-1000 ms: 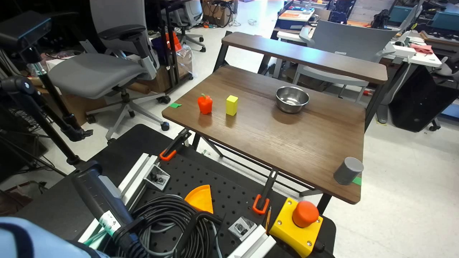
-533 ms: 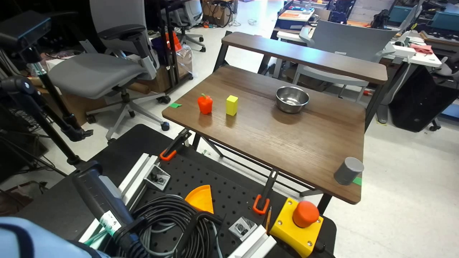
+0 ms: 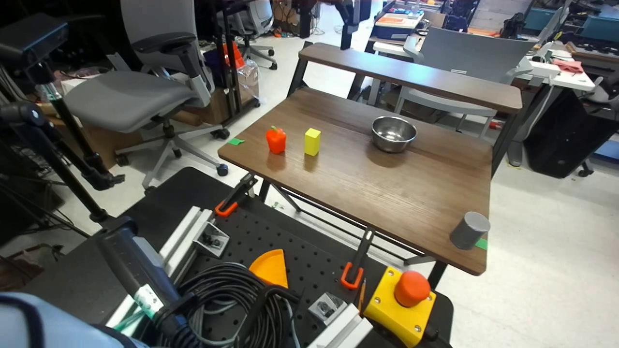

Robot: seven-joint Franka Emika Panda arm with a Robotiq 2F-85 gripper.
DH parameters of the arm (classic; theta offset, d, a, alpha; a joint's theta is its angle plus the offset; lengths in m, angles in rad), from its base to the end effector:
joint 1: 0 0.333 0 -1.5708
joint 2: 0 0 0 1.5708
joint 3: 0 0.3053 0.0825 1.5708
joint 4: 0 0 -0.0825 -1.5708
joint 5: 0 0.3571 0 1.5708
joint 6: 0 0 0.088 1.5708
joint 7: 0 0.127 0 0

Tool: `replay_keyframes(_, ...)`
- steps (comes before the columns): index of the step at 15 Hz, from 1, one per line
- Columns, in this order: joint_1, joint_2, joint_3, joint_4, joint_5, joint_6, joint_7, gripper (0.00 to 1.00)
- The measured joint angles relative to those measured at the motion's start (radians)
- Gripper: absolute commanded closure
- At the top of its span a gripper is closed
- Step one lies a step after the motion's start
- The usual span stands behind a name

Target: Put the yellow block inside the silver bowl

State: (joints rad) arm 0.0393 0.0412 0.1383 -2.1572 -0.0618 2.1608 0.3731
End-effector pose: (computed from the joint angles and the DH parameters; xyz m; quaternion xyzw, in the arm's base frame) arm 0.5083 0.0875 0.3618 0.9964 -0.0800 -0.0117 0.0267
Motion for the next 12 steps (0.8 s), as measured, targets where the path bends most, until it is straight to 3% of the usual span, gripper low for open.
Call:
replay_keyframes(6, 0.078, 0.261, -0.02, 0.116, -0.099, 0.014, 0.084, 0.0)
replay_keyframes(12, 0.155, 0.424, -0.081, 0.202, -0.14, 0.024, 0.125, 0.0)
